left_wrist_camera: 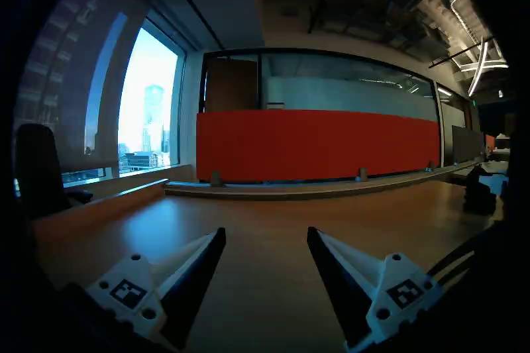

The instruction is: Fold towel

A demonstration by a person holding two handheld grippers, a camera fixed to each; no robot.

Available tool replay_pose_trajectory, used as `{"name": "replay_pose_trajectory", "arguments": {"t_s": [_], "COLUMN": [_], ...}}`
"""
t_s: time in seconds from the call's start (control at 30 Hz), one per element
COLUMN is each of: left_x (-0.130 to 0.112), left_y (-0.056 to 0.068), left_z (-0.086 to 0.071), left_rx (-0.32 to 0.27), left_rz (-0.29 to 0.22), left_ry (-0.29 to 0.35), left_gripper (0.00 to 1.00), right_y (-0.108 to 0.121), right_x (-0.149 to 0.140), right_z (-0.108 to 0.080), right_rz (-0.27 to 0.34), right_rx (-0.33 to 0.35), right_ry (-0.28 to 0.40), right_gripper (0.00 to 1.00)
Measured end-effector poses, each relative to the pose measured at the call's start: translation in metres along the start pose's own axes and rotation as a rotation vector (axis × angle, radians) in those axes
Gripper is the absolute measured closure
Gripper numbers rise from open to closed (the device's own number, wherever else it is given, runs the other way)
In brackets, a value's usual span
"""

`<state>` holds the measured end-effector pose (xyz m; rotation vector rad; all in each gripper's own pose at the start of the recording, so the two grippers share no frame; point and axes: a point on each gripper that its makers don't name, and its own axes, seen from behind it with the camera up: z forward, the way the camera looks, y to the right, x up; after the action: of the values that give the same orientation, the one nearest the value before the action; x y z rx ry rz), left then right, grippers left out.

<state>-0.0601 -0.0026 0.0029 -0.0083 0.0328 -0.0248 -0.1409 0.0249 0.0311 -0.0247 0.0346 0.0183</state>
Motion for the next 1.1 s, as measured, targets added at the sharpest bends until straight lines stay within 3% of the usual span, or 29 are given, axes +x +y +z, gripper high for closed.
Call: {"name": "replay_pose_trajectory", "arguments": {"t_s": [0.37,1.1], "left_x": [0.000,-0.001], "left_y": [0.000,0.000], "left_z": [0.000,0.000], "left_rx": [0.000,0.000], "left_rz": [0.000,0.000], "left_ry": [0.000,0.000], "left_gripper": [0.09,0.09], "right_y": [-0.012,-0.014], "right_x": [0.000,0.000], "right_z": [-0.003,-0.004], "right_rz": [-0.025,-0.023], "right_rx": [0.018,0.021], "right_ry": [-0.002,-0.004], "right_gripper": [0.01,0.01]}}
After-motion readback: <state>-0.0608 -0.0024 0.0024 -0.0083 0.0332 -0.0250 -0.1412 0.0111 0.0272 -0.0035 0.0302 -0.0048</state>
